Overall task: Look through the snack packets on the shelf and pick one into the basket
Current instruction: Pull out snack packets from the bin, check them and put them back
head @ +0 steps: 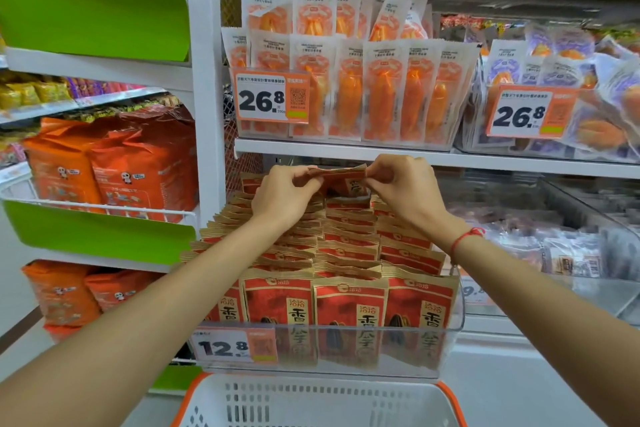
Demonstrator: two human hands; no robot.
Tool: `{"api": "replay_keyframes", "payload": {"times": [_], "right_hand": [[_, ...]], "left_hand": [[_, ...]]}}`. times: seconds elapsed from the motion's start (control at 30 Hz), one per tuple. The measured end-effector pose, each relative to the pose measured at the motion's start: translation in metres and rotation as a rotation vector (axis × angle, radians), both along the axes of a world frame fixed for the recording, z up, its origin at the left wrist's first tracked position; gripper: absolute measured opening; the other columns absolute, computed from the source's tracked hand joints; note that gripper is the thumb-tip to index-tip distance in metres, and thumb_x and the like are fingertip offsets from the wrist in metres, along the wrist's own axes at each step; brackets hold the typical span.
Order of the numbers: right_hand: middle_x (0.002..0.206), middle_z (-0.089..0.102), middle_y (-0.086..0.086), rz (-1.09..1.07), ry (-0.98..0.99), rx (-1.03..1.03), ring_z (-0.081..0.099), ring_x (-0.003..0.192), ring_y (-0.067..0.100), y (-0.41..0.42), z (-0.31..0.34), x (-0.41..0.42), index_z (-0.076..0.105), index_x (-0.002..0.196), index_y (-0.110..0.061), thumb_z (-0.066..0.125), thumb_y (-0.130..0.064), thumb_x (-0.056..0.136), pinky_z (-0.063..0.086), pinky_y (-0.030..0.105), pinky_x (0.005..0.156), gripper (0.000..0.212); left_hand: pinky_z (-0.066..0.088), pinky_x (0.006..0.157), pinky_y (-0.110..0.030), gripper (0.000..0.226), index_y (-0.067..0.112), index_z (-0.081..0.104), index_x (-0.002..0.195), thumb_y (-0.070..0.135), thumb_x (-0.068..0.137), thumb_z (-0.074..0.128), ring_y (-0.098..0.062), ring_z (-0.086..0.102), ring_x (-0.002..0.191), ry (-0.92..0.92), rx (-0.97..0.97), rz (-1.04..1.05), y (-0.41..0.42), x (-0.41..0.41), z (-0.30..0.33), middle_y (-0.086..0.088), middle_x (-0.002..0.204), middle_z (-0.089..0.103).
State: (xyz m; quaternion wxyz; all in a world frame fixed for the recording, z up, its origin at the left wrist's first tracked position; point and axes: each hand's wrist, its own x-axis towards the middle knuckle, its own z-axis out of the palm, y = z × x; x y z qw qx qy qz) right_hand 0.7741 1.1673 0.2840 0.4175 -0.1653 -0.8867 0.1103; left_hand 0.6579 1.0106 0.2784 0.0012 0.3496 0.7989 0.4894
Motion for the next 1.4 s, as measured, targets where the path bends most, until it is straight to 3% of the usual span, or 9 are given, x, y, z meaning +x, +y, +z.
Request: {"api": "replay_keyframes", "payload": {"times": [0.17,0.3,0.37,0.47,0.63,0.87,1.07,1.2,1.4], "right_hand": [[0.094,0.073,0.0,-0.161,-0.297,-0.089,0.067,0.092,0.024,0.005,-0.002,-0.002,0.072,0.1,-0.024,0.062,-0.038,0.09,0.053,0.039,0.081,0.02],[0.11,0.069,0.01,-0.218,-0.465,-0.074,0.058,0.108,0.032,0.006,-0.006,-0.005,0.066,0.114,-0.017,0.045,-0.047,0.098,0.042,0.041,0.088,0.04],[0.122,0.063,0.012,-0.202,-0.453,-0.1,0.052,0.117,0.033,0.003,-0.007,-0.004,0.054,0.126,-0.013,0.048,-0.044,0.097,0.041,0.044,0.094,0.042],[0.147,0.043,0.009,-0.098,-0.446,0.05,0.038,0.135,0.028,-0.009,-0.005,0.005,0.03,0.148,-0.013,0.051,-0.03,0.097,0.033,0.043,0.107,0.057],[0.164,0.005,0.003,-0.071,-0.788,0.157,0.003,0.15,0.02,-0.015,-0.009,0.003,0.01,0.156,-0.014,0.027,-0.033,0.105,0.005,0.038,0.121,0.057],[0.162,0.014,0.009,-0.085,-0.913,0.031,0.012,0.149,0.024,-0.004,-0.006,-0.021,0.007,0.155,-0.011,0.022,-0.032,0.105,0.01,0.039,0.12,0.056],[0.162,0.017,0.007,-0.107,-0.98,-0.062,0.012,0.149,0.025,0.0,-0.009,-0.032,0.013,0.155,-0.014,0.014,-0.037,0.106,0.005,0.041,0.119,0.055],[0.155,0.033,0.01,-0.139,-1.036,-0.038,0.022,0.145,0.034,0.0,-0.003,-0.04,0.039,0.143,-0.012,0.016,-0.027,0.105,0.014,0.051,0.116,0.047],[0.139,0.051,0.012,-0.127,-1.061,-0.11,0.05,0.121,0.029,0.003,0.005,-0.058,0.051,0.132,-0.012,0.029,-0.027,0.101,0.037,0.034,0.097,0.041]], "left_hand": [[0.036,0.107,-0.038,0.043,0.021,0.055,0.136,0.042,0.099,0.048,-0.022,0.046,0.133,-0.048,-0.127,-0.1,0.015,-0.004,0.0,-0.002,0.14,0.055],[0.037,0.109,-0.047,0.045,0.021,0.059,0.133,0.047,0.101,0.041,-0.026,0.052,0.126,0.063,-0.27,-0.073,0.028,-0.009,-0.001,-0.005,0.129,0.064],[0.039,0.107,-0.048,0.046,0.023,0.063,0.127,0.051,0.1,0.039,-0.029,0.055,0.122,0.096,-0.31,-0.062,0.035,-0.018,-0.002,-0.005,0.12,0.068],[0.04,0.105,-0.048,0.051,0.026,0.062,0.128,0.057,0.098,0.036,-0.035,0.047,0.129,0.144,-0.416,-0.042,0.046,-0.032,-0.007,-0.013,0.131,0.061],[0.028,0.11,-0.043,0.051,0.028,0.047,0.142,0.053,0.101,0.03,-0.033,0.024,0.142,0.18,-0.561,-0.024,0.053,-0.036,-0.013,-0.015,0.149,0.042],[0.019,0.115,-0.043,0.058,0.019,0.012,0.155,0.021,0.103,0.035,-0.028,0.014,0.146,0.428,-0.661,-0.184,0.05,-0.026,-0.009,-0.007,0.161,0.016],[0.014,0.117,-0.044,0.053,0.022,0.015,0.155,0.034,0.104,0.018,-0.022,0.011,0.149,0.496,-0.791,-0.225,0.064,-0.03,-0.017,0.002,0.163,0.011],[0.013,0.117,-0.046,0.053,0.022,0.024,0.153,0.04,0.103,0.018,-0.022,0.011,0.149,0.533,-0.906,-0.246,0.071,-0.031,-0.011,0.0,0.163,0.015],[0.016,0.117,-0.045,0.051,0.027,0.037,0.148,0.039,0.1,0.025,-0.027,0.02,0.146,0.647,-0.987,-0.203,0.081,-0.038,-0.002,-0.006,0.157,0.031]]}}
